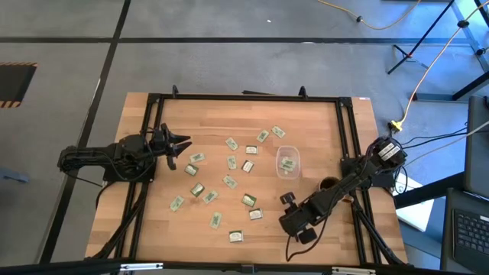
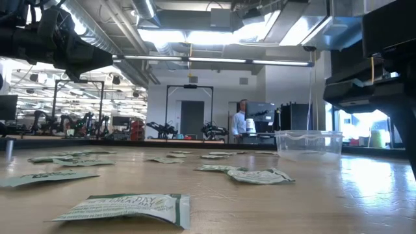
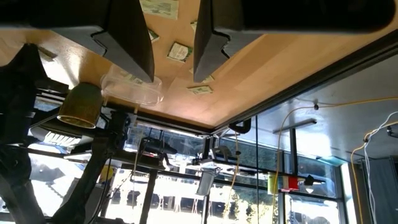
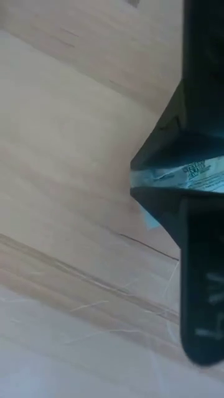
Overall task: Pick and place items into bin
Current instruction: Put the stevia packet into the transparent bin
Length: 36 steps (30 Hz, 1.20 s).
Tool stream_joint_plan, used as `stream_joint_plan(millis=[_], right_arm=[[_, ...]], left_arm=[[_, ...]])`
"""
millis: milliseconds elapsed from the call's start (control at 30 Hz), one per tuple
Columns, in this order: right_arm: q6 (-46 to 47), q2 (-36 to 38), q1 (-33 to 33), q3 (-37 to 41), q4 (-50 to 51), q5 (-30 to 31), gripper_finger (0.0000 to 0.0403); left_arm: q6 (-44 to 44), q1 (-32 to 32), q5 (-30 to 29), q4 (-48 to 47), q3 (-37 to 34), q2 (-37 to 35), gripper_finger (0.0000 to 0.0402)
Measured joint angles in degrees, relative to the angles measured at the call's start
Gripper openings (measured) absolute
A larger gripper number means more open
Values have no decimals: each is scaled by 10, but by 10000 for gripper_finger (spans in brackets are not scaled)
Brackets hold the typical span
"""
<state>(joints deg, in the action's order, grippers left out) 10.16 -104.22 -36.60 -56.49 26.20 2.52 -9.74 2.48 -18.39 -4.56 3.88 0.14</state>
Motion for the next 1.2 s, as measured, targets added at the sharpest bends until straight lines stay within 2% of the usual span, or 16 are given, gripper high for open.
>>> stream_joint_plan(millis=[200, 400, 600, 733, 833, 1067, 1200], right_arm=[[-2, 4, 0, 1, 1, 2, 7], [-2, 52, 1, -32, 67, 15, 9], [-17, 150, 37, -78, 160, 83, 4], [-35, 213, 85, -83, 205, 140, 3], [-63, 241, 141, -70, 218, 151, 2], [-120, 249, 273, 8, 157, 126, 4], [-122, 246, 313, 56, 102, 93, 4]], left_arm=[[0, 0, 0, 0, 0, 0, 106], [0, 0, 0, 0, 0, 0, 106], [0, 0, 0, 0, 0, 0, 106], [0, 0, 0, 0, 0, 0, 106], [0, 0, 0, 0, 0, 0, 106], [-1, 0, 0, 0, 0, 0, 106], [-1, 0, 0, 0, 0, 0, 106]])
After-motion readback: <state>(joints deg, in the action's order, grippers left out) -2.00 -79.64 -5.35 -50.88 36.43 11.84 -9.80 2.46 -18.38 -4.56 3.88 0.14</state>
